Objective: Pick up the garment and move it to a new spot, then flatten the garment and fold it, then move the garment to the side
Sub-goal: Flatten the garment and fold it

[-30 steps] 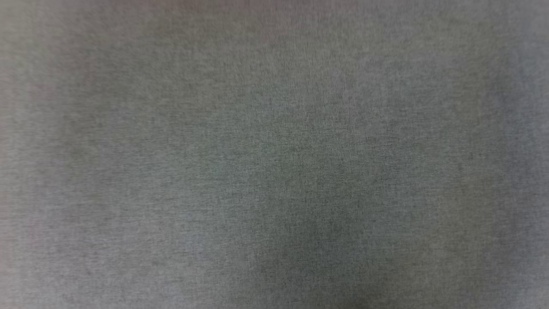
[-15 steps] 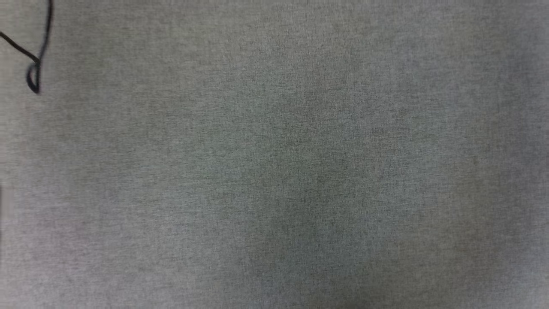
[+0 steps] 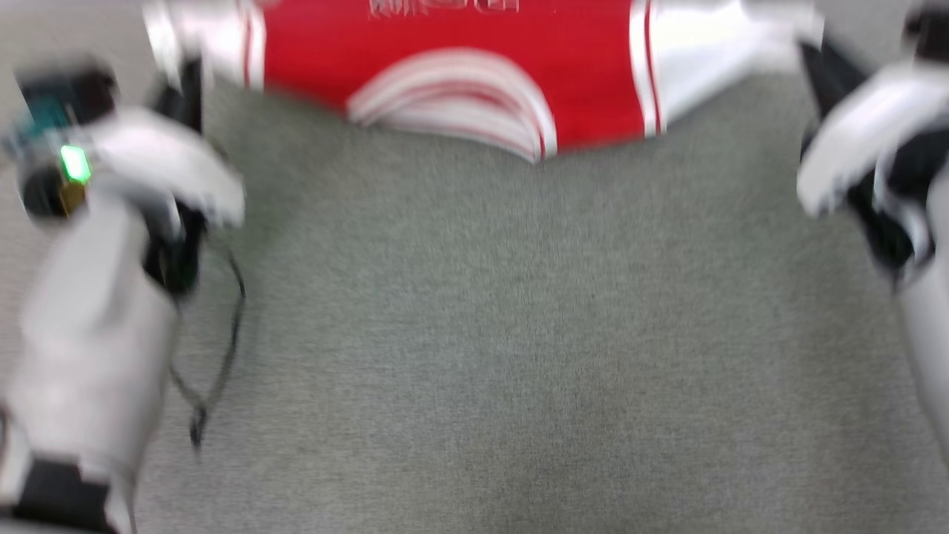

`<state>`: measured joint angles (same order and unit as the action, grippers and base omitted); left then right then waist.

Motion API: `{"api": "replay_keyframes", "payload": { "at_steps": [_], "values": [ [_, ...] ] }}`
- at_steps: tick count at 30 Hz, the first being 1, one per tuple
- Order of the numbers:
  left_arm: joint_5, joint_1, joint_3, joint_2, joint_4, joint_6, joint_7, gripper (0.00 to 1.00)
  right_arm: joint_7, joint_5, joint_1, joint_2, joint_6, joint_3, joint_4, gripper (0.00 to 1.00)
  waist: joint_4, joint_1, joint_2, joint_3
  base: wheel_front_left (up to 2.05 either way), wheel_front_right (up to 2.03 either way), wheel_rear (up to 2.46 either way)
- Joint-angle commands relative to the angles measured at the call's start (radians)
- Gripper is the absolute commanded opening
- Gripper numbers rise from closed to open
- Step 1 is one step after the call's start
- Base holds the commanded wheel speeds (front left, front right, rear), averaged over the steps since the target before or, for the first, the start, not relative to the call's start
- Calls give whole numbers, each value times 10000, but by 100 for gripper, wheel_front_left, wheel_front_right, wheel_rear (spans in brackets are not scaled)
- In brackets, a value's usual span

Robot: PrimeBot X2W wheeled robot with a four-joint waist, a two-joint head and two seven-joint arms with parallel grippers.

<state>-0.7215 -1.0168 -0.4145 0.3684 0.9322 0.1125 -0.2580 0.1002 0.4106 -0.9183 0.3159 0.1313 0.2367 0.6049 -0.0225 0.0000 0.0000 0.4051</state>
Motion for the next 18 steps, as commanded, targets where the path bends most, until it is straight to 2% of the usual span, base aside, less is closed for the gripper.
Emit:
{"api": "replay_keyframes", "payload": {
  "at_steps": [1, 8, 14, 18],
  "values": [
    [-67, 826, 116, 45, -258, -87, -64, 0, -96, 120, 765, 232, -10, -67, -363, 0, 244, 0, 0, -1153, 0, 0, 0],
    [-159, 4541, 378, 323, -1918, -737, -80, 0, 319, 305, 4636, 434, -12, -846, -2341, 0, 427, 0, 0, -2733, 0, 0, 0],
    [-413, 7506, 403, 789, -3757, -1606, 345, 0, 1729, 130, 8143, -55, -12, -1815, -4579, 0, 409, 0, 0, -3710, 0, 0, 0],
    [-610, 9343, 485, 1170, -5341, -2425, 897, 0, 2936, -155, 10266, -603, -13, -2433, -6108, 0, 389, 0, 0, -4139, 0, 0, 0]
  ]
}}
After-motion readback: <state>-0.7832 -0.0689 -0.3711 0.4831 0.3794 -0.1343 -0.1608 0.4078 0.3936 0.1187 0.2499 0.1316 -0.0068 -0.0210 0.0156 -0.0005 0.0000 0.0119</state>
